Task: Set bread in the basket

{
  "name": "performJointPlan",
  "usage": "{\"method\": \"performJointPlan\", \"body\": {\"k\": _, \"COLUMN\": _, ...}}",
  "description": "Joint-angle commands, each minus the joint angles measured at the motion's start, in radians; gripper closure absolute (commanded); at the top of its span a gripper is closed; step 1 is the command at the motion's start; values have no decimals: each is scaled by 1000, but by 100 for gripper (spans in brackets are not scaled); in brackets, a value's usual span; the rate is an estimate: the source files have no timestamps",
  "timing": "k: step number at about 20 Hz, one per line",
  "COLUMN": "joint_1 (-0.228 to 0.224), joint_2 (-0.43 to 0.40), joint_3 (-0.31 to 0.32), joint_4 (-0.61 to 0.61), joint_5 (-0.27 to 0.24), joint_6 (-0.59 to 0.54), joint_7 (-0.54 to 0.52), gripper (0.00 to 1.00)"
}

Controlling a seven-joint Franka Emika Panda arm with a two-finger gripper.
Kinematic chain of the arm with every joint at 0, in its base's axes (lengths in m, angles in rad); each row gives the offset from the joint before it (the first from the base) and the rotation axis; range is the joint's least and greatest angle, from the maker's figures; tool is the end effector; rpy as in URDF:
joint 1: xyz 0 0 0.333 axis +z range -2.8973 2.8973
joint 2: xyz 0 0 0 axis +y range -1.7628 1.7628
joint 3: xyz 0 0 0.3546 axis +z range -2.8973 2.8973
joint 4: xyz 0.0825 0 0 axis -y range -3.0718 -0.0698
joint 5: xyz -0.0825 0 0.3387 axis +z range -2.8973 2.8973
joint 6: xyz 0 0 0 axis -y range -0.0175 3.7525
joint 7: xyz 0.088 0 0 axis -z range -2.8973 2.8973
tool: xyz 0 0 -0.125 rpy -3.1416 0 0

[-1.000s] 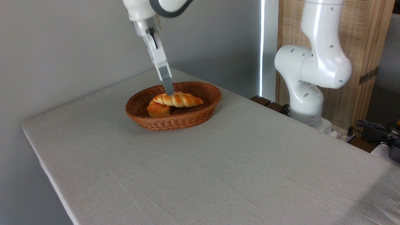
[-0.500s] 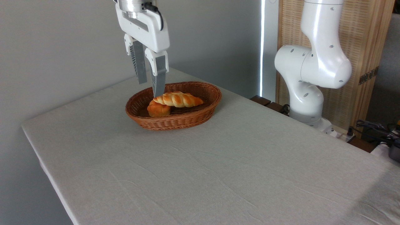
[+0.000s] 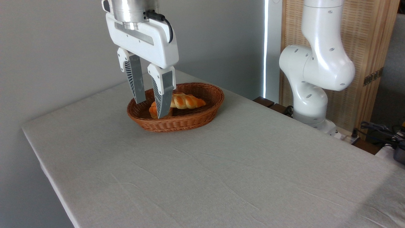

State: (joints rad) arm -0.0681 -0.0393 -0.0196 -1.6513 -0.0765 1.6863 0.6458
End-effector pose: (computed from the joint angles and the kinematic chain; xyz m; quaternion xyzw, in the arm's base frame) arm 0.5046 -0.0533 0.6412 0.9333 -0.3553 0.0461 0.0261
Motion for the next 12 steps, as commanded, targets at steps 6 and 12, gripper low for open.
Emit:
{"method": "performJointPlan", "body": {"k": 6, "joint_1": -19, "joint_2": 35, "joint_3": 12, "joint_4": 68, "joint_5": 12, "joint_6": -80, "joint_7": -11, "gripper": 0}}
{"method": "performJointPlan", "body": {"k": 12, "joint_1": -19, "joint_2": 41, "joint_3": 7, "joint_4": 68, "joint_5": 24, "joint_6": -85, "joint_7": -8, "gripper": 0}}
